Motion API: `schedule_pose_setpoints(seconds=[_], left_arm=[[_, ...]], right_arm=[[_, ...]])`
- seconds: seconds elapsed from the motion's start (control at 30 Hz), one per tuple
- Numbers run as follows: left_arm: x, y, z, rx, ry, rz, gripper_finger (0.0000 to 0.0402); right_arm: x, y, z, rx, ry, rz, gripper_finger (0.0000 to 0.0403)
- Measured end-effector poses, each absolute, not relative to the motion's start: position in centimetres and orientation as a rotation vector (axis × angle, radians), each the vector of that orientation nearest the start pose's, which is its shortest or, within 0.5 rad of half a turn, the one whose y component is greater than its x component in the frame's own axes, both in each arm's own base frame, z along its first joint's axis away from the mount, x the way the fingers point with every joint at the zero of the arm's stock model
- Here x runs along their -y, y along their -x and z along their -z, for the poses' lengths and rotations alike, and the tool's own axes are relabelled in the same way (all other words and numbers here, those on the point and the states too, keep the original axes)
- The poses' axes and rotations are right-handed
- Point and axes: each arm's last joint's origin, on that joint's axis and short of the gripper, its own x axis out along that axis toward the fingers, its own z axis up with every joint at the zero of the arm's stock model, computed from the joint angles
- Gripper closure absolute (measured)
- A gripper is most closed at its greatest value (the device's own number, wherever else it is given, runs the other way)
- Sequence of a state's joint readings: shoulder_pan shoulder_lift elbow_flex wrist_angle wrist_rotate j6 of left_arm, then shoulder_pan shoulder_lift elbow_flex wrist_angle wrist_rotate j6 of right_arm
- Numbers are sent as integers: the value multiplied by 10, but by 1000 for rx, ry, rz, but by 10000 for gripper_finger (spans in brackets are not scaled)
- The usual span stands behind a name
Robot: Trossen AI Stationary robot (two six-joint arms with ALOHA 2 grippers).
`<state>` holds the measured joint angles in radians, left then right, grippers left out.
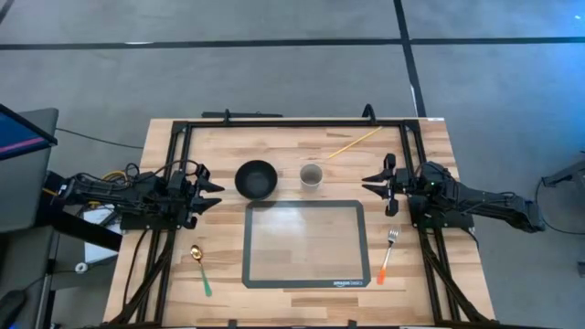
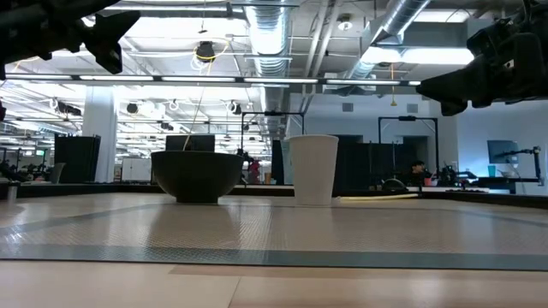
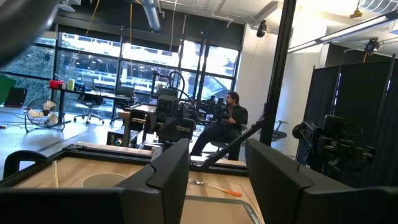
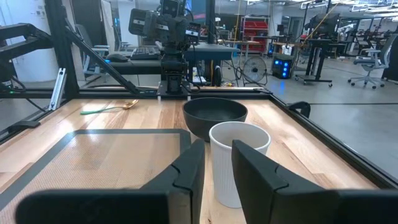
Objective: Pick & Place Utensil
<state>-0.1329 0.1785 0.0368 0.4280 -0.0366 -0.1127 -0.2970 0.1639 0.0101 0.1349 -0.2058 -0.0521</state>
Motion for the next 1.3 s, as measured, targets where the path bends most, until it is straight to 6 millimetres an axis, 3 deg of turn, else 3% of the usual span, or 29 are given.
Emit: schedule_pose_setpoints(seconds=[1.3], left_arm=[[12,-103,-204,299,144,75,243]], right_arm=[[25,-104,-170,12,55,86,329]])
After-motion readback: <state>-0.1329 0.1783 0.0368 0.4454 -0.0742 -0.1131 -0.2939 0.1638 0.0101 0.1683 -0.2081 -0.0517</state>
